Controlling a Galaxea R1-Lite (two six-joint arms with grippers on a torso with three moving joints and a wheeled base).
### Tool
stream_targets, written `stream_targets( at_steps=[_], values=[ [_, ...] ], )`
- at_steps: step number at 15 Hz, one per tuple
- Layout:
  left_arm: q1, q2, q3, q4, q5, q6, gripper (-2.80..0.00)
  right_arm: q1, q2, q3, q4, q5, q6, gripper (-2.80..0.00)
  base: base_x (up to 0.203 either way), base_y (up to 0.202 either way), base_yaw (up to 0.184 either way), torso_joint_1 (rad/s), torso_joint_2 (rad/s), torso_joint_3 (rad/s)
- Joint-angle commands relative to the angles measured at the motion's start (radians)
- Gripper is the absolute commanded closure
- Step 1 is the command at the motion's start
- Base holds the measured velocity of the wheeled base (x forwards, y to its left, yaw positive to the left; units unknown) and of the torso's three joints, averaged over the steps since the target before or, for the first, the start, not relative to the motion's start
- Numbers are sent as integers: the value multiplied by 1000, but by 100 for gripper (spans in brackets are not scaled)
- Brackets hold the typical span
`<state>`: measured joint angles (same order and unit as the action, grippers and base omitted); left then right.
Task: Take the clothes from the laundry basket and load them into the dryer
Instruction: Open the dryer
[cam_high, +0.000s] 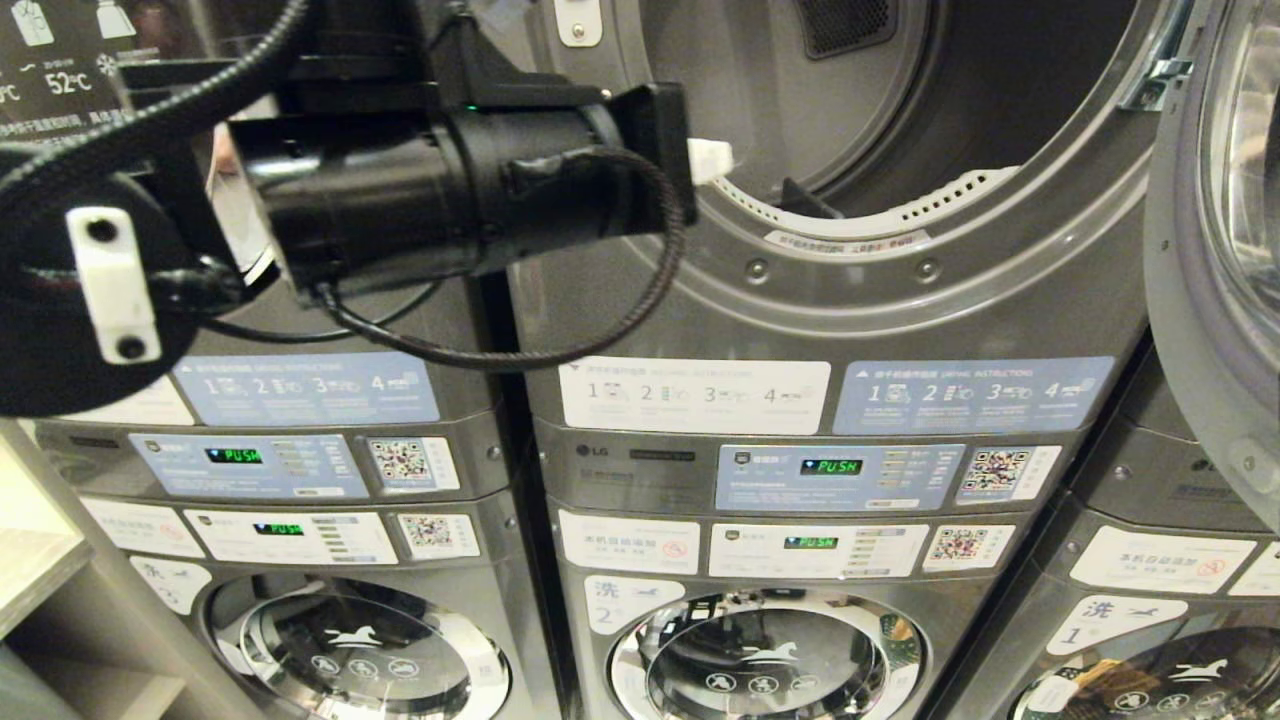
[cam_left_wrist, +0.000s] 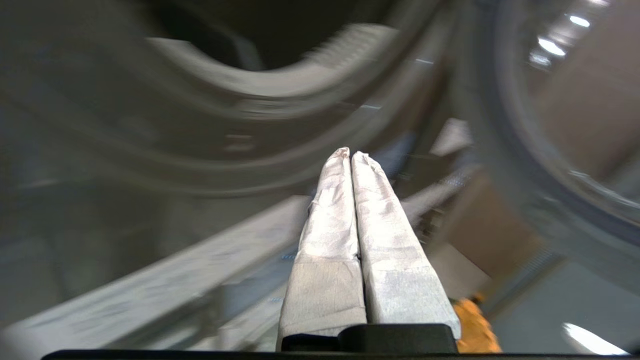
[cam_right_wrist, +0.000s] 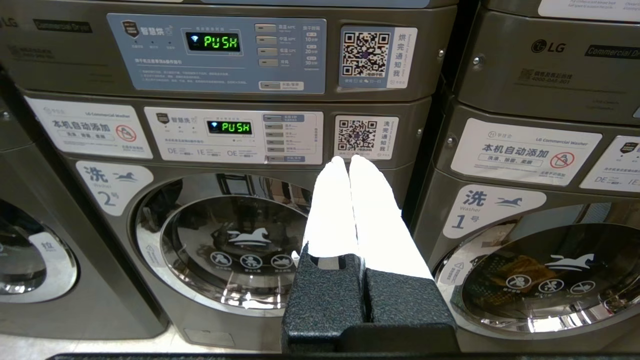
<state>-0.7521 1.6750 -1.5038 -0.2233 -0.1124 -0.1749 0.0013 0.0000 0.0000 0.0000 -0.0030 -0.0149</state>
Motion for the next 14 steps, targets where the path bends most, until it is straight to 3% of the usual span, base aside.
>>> stream_targets(
  at_steps=[1, 4, 5, 7, 12, 14],
  values=[
    [134, -63, 34, -1, -24, -1, 0, 0, 0, 0, 0, 0, 0, 0, 0, 0, 0, 0, 0, 0],
    [415, -148, 98, 6, -86, 4, 0, 0, -2, 0, 0, 0, 0, 0, 0, 0, 0, 0, 0, 0],
    [510, -212, 157, 16, -108, 11, 0, 0, -2, 0, 0, 0, 0, 0, 0, 0, 0, 0, 0, 0],
    [628, -382, 327, 69, -154, 40, 0, 0, -2, 0, 0, 0, 0, 0, 0, 0, 0, 0, 0, 0],
    [723, -965, 933, 295, -213, 155, 0, 0, -2, 0, 0, 0, 0, 0, 0, 0, 0, 0, 0, 0],
    [739, -1160, 1178, 340, -163, 203, 0, 0, -2, 0, 0, 0, 0, 0, 0, 0, 0, 0, 0, 0]
  ],
)
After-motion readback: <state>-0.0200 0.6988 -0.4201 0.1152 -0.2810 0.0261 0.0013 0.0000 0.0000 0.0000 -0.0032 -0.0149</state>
